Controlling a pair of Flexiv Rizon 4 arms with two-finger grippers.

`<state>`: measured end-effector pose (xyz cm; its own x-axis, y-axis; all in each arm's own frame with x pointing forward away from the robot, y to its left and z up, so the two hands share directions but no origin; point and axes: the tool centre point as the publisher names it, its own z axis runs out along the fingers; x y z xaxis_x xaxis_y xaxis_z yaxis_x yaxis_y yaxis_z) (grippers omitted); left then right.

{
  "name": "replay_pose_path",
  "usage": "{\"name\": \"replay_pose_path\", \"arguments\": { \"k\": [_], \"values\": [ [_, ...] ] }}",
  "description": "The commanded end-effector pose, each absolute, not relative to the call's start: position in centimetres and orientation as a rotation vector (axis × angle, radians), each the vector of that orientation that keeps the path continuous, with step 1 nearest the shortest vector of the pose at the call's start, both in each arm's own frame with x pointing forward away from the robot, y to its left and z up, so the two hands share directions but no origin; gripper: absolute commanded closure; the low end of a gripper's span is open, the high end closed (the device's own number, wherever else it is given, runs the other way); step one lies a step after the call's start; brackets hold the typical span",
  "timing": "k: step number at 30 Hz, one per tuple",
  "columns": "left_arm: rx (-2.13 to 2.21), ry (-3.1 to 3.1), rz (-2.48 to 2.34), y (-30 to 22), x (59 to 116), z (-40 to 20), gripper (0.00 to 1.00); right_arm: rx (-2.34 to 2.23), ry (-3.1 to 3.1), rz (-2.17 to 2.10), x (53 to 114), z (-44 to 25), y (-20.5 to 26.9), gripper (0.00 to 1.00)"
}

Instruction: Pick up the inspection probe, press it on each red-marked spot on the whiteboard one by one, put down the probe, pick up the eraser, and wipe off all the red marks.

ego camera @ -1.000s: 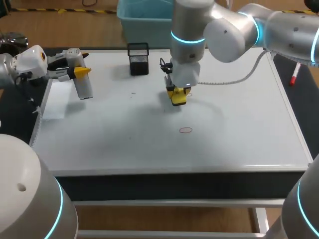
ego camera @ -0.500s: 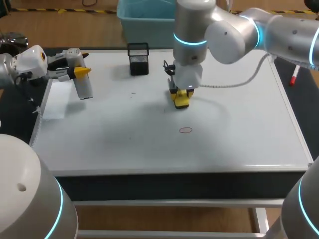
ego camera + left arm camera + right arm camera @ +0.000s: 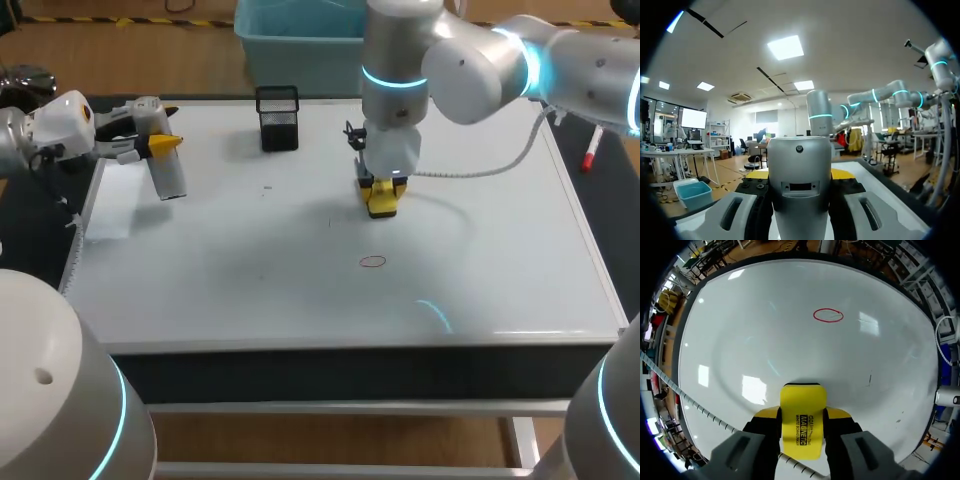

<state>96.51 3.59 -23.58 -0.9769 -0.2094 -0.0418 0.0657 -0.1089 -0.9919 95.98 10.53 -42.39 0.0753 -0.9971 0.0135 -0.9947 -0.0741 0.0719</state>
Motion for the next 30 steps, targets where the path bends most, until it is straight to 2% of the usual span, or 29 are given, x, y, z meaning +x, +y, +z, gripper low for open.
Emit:
{"name": "replay_pose_path", "arguments": {
  "k": [1,21,30],
  "values": [
    [-0.163,1.961,-2.200,3.5,96.4,-23.4,1.00,2.246,-2.112,-0.067,96.0,-42.8,8.8,1.00],
    [-0.163,1.961,-2.200,3.5,96.4,-23.4,1.00,2.169,-2.192,-0.006,96.1,-41.4,4.5,1.00],
    [-0.163,1.961,-2.200,3.5,96.4,-23.4,1.00,2.269,-2.211,0.062,97.0,-36.2,6.3,1.00]
  ]
}}
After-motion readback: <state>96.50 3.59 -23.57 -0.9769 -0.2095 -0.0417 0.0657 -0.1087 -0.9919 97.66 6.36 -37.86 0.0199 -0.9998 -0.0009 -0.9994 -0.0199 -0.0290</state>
